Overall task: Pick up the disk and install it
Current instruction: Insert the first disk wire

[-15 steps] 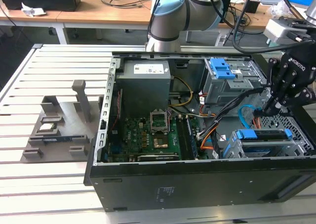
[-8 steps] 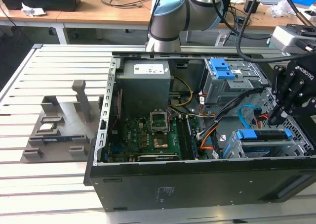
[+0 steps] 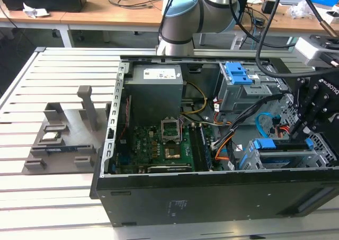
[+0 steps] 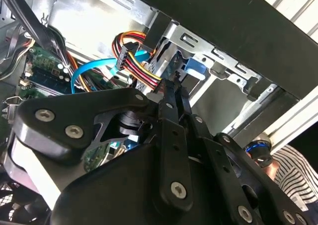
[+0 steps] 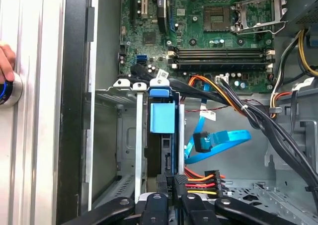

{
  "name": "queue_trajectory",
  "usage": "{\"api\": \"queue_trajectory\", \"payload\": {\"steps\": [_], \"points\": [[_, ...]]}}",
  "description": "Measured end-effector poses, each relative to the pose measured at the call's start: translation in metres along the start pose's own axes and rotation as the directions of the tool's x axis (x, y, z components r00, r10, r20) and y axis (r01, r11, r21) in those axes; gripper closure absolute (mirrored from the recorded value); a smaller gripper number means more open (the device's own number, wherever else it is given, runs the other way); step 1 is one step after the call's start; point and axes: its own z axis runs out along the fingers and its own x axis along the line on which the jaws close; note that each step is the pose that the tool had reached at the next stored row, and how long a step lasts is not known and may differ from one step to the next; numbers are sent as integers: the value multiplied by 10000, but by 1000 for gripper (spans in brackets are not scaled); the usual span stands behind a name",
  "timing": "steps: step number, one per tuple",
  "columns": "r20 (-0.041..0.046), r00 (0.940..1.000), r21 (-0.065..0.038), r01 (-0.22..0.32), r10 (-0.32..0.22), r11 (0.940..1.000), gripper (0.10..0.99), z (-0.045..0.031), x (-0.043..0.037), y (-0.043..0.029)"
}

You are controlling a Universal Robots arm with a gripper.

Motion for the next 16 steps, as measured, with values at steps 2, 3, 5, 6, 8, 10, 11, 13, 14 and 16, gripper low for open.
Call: {"api": "queue_trajectory", "payload": {"steps": [2, 3, 5, 6, 8, 10, 11, 13, 14, 16], "points": [[0, 10000, 0, 0, 0, 10000, 918, 7, -6, -4], [-2, 10000, 0, 1, -1, 10000, 918, 8, -7, -10], [-3, 10000, 1, -1, 1, 10000, 918, 12, -7, -13], [-2, 10000, 0, -1, 1, 10000, 918, 16, -7, -13], [0, 10000, 0, 0, 0, 10000, 918, 24, -8, -14], [-2, 10000, 0, 0, 0, 10000, 918, 36, -9, -15], [-3, 10000, 1, 0, 0, 10000, 918, 41, -10, -16], [-2, 10000, 0, 0, 0, 10000, 918, 57, -11, -17], [-3, 10000, 0, 0, 0, 10000, 918, 69, -11, -18], [-17, 10000, 0, -2, 2, 10000, 918, 92, -12, -20]]}}
